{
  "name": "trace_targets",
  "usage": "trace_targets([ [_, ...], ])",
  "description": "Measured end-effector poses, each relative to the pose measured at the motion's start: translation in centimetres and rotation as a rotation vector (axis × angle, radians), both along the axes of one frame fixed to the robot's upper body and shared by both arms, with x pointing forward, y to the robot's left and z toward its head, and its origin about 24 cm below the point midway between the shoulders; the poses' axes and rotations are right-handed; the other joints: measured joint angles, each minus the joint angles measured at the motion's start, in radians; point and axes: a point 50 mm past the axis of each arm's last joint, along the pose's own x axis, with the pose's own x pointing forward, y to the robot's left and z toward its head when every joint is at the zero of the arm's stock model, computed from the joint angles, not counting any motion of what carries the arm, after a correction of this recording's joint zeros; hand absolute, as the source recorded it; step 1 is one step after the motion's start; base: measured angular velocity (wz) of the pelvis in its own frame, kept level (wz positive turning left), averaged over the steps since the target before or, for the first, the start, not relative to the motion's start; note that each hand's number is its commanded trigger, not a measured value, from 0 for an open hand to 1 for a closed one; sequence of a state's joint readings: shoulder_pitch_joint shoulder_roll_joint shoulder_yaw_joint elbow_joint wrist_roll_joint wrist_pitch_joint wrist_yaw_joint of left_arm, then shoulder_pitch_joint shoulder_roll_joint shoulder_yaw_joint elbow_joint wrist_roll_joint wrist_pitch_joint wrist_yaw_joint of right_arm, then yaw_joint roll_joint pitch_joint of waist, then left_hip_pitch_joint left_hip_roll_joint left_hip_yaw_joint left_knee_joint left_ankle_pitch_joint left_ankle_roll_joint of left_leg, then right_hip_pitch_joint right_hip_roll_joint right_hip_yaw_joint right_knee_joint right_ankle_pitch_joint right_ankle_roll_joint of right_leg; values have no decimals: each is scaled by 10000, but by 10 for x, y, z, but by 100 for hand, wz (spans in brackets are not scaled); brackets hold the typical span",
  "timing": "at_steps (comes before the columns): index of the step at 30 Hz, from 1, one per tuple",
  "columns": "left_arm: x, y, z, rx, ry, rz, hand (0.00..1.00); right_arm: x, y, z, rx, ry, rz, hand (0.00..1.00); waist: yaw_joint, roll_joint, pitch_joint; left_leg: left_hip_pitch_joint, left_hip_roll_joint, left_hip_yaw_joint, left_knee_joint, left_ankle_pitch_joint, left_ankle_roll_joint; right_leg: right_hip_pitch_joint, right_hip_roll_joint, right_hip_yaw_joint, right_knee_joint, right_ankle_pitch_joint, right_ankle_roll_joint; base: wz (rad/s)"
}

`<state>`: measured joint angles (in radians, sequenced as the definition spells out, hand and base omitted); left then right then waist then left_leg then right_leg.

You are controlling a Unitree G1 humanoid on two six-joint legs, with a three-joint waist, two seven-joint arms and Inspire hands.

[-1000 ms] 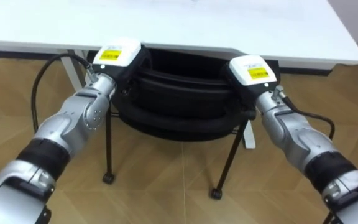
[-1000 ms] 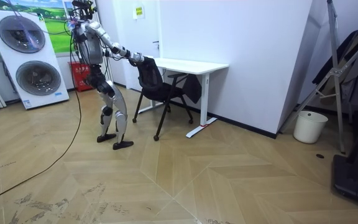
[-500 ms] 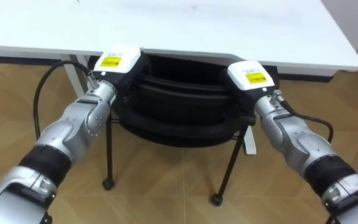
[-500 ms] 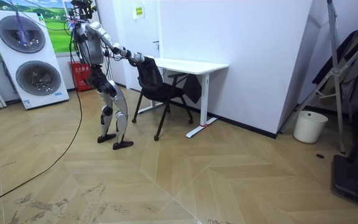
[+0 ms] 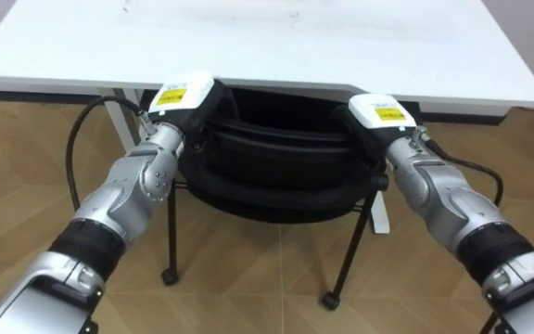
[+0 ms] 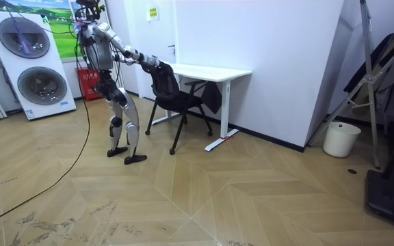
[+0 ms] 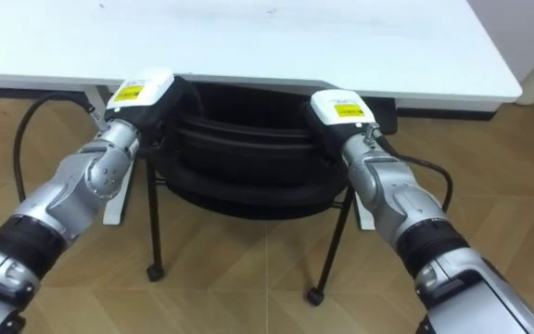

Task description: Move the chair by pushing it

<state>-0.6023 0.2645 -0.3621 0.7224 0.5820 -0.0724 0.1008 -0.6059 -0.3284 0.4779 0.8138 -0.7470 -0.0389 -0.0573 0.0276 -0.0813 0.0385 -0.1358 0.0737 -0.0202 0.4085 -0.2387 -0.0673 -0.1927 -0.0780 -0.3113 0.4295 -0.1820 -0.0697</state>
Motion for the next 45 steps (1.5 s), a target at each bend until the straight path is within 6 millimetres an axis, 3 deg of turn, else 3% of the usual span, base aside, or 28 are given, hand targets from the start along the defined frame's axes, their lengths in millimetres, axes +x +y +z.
trace_targets([
  [4,1,-1,1,-790,165,172,0,1,-1,1,17,123,-106,0,32,4,-4,77,5,29,-195,92,2,87,53,27,-206,135,6,-2],
  [15,1,-7,8,-856,313,5,0,3,-2,6,190,475,-90,0,-2,16,-28,302,-38,112,-826,410,60,258,103,51,-709,459,51,-1],
  [21,-4,-12,9,-1007,307,-276,0,4,1,11,435,741,59,0,-192,178,-125,465,-103,151,-1032,480,117,346,121,106,-859,543,119,-1],
  [26,-7,-3,14,-344,69,-254,0,7,1,44,663,-330,631,0,-447,234,-157,502,-145,205,-1055,496,149,339,97,168,-949,606,171,-2],
  [31,-7,6,25,551,-62,-491,0,1,-10,62,513,-924,1001,0,-449,267,-199,660,-144,490,-1183,526,196,331,133,393,-1054,729,211,-15],
  [36,-8,20,42,1288,-597,-537,0,-10,-36,99,1586,-2604,399,0,-406,298,-232,797,-157,653,-1410,625,270,395,165,550,-1256,895,235,-9],
  [38,-18,36,71,409,-2211,-155,0,-20,-74,130,2815,-4644,-867,0,-366,390,-374,898,-131,668,-1441,623,272,611,235,551,-1585,1028,270,0],
  [39,-19,43,83,126,-2903,116,0,-24,-83,137,3008,-5127,-1208,0,-338,389,-377,980,-130,682,-1500,628,279,684,236,549,-1617,1032,275,0],
  [40,-28,60,107,-371,-4350,752,0,-33,-98,148,3394,-6015,-1714,0,-361,402,-518,1146,-129,716,-1625,633,287,815,264,589,-1709,1038,295,-4],
  [41,-41,82,128,-907,-5800,1386,0,-47,-113,159,3767,-6912,-2091,0,-488,434,-564,1423,-127,729,-1780,630,290,1100,280,592,-1826,1018,334,-4],
  [42,-49,93,134,-1124,-6420,1748,0,-55,-121,163,3921,-7309,-2276,0,-514,464,-585,1593,-127,736,-1905,629,291,1266,282,593,-1909,999,365,-4],
  [44,-80,135,149,-1395,-8483,3607,0,-93,-157,170,4243,-9086,-3649,0,-651,538,-646,2169,-149,822,-2240,590,340,1697,307,659,-1932,850,482,-5],
  [45,-88,145,151,-1436,-8871,4067,0,-104,-166,171,4361,-9548,-4041,0,-681,533,-645,2228,-149,866,-2256,571,362,1730,310,682,-1932,812,523,-12],
])
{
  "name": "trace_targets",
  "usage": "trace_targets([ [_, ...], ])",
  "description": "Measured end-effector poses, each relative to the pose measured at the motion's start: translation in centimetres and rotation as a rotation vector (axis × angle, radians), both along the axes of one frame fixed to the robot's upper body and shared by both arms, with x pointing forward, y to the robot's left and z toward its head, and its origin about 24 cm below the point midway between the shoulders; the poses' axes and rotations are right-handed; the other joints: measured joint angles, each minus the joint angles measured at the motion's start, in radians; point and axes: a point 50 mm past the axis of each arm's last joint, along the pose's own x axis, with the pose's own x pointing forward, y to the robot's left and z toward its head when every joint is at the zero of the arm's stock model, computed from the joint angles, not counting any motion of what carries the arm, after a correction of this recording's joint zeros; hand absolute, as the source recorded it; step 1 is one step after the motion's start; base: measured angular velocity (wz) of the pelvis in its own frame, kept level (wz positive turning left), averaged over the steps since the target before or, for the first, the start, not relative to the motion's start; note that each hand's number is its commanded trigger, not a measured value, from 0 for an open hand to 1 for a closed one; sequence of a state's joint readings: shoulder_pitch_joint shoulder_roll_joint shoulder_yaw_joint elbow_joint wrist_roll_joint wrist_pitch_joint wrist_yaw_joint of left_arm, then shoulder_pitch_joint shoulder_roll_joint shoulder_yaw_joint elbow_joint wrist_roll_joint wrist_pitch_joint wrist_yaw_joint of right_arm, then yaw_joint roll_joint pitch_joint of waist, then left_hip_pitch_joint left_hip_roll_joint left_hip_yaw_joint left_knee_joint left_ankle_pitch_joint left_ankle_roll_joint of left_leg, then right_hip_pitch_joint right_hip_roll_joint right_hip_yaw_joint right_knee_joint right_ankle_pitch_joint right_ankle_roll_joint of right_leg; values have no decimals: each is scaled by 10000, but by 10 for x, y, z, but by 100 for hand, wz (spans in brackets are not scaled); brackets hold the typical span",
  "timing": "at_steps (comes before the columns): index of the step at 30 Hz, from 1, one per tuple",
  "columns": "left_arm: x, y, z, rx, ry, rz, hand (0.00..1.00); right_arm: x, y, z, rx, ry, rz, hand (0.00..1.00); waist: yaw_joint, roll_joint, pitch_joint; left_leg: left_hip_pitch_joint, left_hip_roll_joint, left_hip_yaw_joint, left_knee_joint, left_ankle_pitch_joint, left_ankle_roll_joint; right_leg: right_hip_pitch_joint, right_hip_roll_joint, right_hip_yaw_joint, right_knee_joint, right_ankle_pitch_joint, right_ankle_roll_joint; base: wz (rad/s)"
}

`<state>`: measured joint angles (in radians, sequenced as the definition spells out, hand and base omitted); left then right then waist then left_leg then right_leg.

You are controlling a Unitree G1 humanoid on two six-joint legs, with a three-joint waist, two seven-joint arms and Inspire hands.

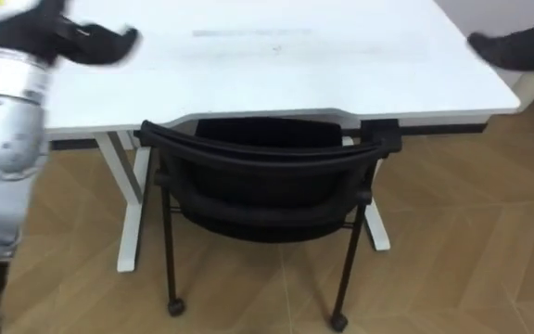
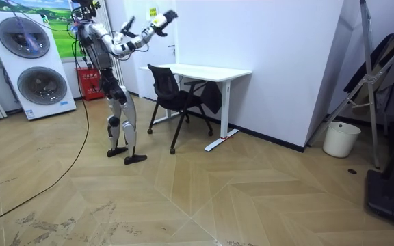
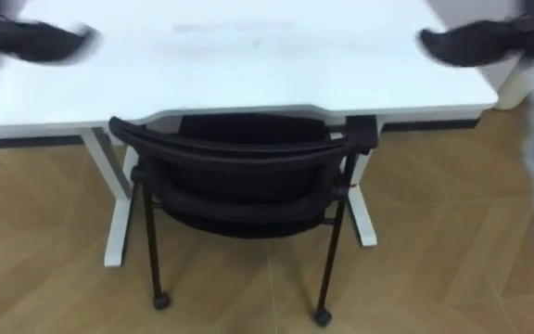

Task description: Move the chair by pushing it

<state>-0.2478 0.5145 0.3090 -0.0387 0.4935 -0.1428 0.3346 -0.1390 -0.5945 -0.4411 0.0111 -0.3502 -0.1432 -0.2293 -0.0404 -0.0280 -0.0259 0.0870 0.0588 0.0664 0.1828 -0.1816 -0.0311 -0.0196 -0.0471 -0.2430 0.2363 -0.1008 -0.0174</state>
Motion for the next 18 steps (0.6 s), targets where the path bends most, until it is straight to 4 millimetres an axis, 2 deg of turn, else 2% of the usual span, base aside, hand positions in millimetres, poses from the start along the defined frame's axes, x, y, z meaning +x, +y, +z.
trace_targets([
  [2,-45,38,-3,-421,-1238,1942,0,-40,-31,5,734,-1593,-1591,0,-46,47,84,125,-8,162,-54,-75,23,10,31,187,14,-76,109,-21],
  [3,-54,45,-5,-503,-1432,2406,0,-49,-38,6,933,-1962,-2027,0,-119,16,111,125,-15,161,-55,-80,32,10,29,192,11,-84,123,-12],
  [4,-70,57,-10,-934,-1831,3115,0,-66,-49,6,1186,-2630,-2821,0,-186,1,155,117,-23,169,-57,-94,47,9,23,189,-6,-107,172,0],
  [7,-114,71,-24,-1917,-3035,4447,0,-106,-62,-4,1840,-3957,-4255,0,-377,-16,213,95,-14,260,-154,-100,43,-119,58,295,10,-146,199,-9],
  [9,-127,74,-33,-2643,-3707,4955,0,-123,-65,-17,2440,-4577,-5012,0,-384,-53,209,98,-7,293,-170,-127,39,-141,77,333,9,-159,200,-9],
  [12,-151,80,-62,-3983,-3917,6025,0,-154,-63,-50,3522,-4544,-6208,0,-364,25,213,111,-8,381,-195,-203,62,-186,90,433,11,-155,193,-9],
  [14,-172,86,-97,-5175,-3443,7447,0,-180,-62,-82,4703,-4385,-7545,0,-332,142,220,120,-38,401,-205,-277,99,-281,54,490,171,-205,149,-7],
  [15,-177,87,-105,-5494,-3297,7772,0,-185,-62,-91,5004,-4306,-7887,0,-307,160,223,114,-48,421,-201,-298,109,-342,37,518,255,-250,160,-7],
  [17,-190,87,-133,-6483,-2698,8648,0,-204,-61,-125,6123,-3575,-9125,0,-284,164,236,114,-58,410,-172,-368,118,-386,6,516,385,-375,181,0],
  [18,-191,87,-139,-6731,-2564,8788,0,-207,-61,-134,6430,-3353,-9357,0,-290,170,233,109,-61,405,-173,-378,117,-400,-1,516,414,-403,184,0],
])
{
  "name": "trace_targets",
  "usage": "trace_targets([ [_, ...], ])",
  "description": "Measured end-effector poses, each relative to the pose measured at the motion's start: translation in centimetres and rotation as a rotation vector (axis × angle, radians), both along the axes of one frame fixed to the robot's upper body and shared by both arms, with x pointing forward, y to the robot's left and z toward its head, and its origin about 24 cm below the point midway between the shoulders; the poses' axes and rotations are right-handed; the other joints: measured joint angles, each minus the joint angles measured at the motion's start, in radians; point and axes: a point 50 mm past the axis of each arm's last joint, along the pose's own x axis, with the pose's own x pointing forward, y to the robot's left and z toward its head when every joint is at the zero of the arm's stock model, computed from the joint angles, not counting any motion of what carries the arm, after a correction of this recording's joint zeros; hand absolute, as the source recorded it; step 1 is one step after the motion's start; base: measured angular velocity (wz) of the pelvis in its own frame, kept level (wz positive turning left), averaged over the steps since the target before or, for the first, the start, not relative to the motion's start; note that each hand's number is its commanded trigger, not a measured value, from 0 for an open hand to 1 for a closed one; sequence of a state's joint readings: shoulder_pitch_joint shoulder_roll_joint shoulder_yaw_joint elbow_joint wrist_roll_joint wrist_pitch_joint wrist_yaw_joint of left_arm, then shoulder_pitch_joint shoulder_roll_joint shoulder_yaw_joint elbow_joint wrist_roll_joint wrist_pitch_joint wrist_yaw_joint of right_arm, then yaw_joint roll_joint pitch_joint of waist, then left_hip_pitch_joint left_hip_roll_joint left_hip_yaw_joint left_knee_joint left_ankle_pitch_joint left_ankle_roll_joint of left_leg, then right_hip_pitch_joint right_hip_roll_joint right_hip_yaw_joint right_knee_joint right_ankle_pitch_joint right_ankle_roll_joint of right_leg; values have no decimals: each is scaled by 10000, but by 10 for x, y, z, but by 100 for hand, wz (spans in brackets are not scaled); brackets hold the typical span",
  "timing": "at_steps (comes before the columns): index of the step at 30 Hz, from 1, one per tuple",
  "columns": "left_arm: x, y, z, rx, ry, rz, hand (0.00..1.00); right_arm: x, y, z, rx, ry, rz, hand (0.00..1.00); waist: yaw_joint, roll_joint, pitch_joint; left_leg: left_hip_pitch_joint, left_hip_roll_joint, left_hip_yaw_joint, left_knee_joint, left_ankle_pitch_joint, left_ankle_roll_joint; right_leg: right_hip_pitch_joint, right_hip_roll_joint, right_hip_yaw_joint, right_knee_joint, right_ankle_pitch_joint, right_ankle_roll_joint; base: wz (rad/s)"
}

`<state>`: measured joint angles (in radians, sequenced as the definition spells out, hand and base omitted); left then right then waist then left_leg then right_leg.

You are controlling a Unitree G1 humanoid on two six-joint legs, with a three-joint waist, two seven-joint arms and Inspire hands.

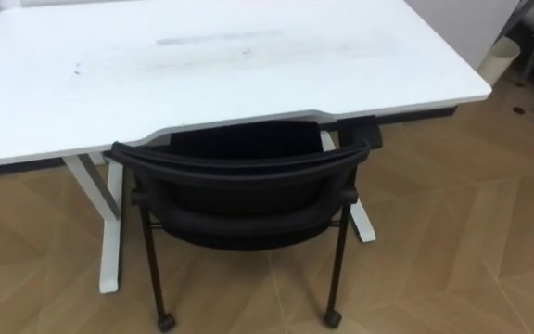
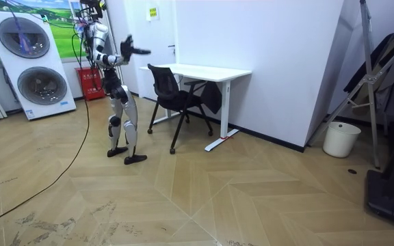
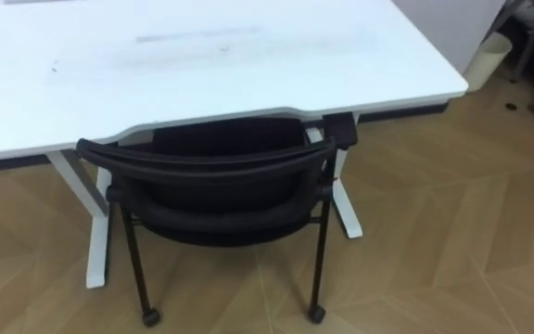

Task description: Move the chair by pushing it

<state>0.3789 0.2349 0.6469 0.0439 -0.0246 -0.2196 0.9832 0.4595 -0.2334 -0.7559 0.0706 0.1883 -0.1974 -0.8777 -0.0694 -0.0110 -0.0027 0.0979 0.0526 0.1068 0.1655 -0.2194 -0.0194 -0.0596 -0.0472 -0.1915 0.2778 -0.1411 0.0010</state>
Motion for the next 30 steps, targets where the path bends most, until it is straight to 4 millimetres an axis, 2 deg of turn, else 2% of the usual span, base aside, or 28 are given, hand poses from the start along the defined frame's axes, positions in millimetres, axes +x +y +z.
trace_targets([
  [2,-8,-3,-28,-1343,415,163,0,-9,4,-34,1555,551,-146,0,-1,28,-5,-5,4,-12,-42,-19,-3,-2,3,-9,-30,-28,16,0],
  [3,-10,-4,-37,-1740,617,206,0,-12,6,-44,2032,737,-132,0,6,9,8,-5,12,-3,-43,-32,-4,-2,8,-8,-46,-29,17,0],
  [5,-23,-15,-74,-3426,1459,371,0,-33,19,-84,4178,1018,-527,0,23,51,-44,5,26,1,-59,-77,-16,1,15,-22,-26,-83,19,0],
  [6,-29,-18,-84,-3840,1811,413,0,-39,23,-94,4682,1122,-703,0,20,74,-59,9,27,-10,-59,-92,-18,8,16,-32,-28,-99,25,6],
  [8,-53,-34,-120,-5465,3171,474,0,-65,40,-129,6572,1455,-1444,0,-37,86,-109,10,26,-33,-47,-150,-3,59,-2,-72,-54,-153,63,7],
  [9,-60,-37,-127,-5865,3370,558,0,-72,44,-137,7029,1531,-1663,0,-10,80,-117,13,21,-28,-42,-161,4,64,-8,-72,-38,-170,77,4],
  [11,-85,-48,-151,-7208,4419,887,0,-100,62,-163,8792,1864,-2407,0,-47,63,-144,40,8,-32,-42,-193,23,100,-23,-83,0,-232,111,4],
  [12,-91,-50,-156,-7495,4713,905,0,-106,67,-168,9215,1989,-2457,0,-42,45,-148,56,4,-39,-42,-200,27,111,-27,-85,13,-249,114,0],
  [14,-113,-60,-172,-8655,5835,817,0,-125,85,-184,10669,2296,-2486,0,-71,12,-124,186,13,-42,-24,-278,35,247,-21,-90,-14,-287,138,0],
  [17,-130,-79,-189,-10058,7099,293,0,-136,112,-202,12615,3147,-2043,0,-115,25,-116,294,12,-43,4,-317,52,406,-25,-104,-58,-290,149,0],
  [19,-134,-88,-196,-10751,7703,-119,0,-134,125,-210,13539,3830,-1363,0,-155,28,-114,358,11,-77,9,-340,52,497,-20,-125,-85,-295,159,3],
  [22,-119,-101,-207,-11431,8630,-1563,0,-116,137,-219,14532,4749,219,0,-162,25,-104,336,-22,-246,14,-334,60,560,-41,-235,-157,-278,183,11],
  [24,-111,-109,-214,-11924,9058,-2248,0,-96,141,-224,14859,4827,1173,0,-143,36,-96,340,-19,-266,13,-334,61,622,-31,-274,-225,-270,194,8],
  [26,-89,-119,-221,-12426,9473,-3541,0,-65,143,-229,14933,5002,2638,0,-106,63,-20,326,-16,-263,7,-334,62,621,-18,-278,-286,-249,197,0],
  [29,-62,-128,-225,-12506,9966,-5346,0,-28,149,-232,15002,5141,4538,0,-90,94,36,266,26,-251,-46,-334,60,618,53,-302,-476,-191,192,0],
  [30,-58,-129,-226,-12513,10054,-5636,0,-23,151,-233,15015,5180,4892,0,-86,97,36,258,38,-251,-59,-334,59,620,70,-310,-512,-187,189,0],
])
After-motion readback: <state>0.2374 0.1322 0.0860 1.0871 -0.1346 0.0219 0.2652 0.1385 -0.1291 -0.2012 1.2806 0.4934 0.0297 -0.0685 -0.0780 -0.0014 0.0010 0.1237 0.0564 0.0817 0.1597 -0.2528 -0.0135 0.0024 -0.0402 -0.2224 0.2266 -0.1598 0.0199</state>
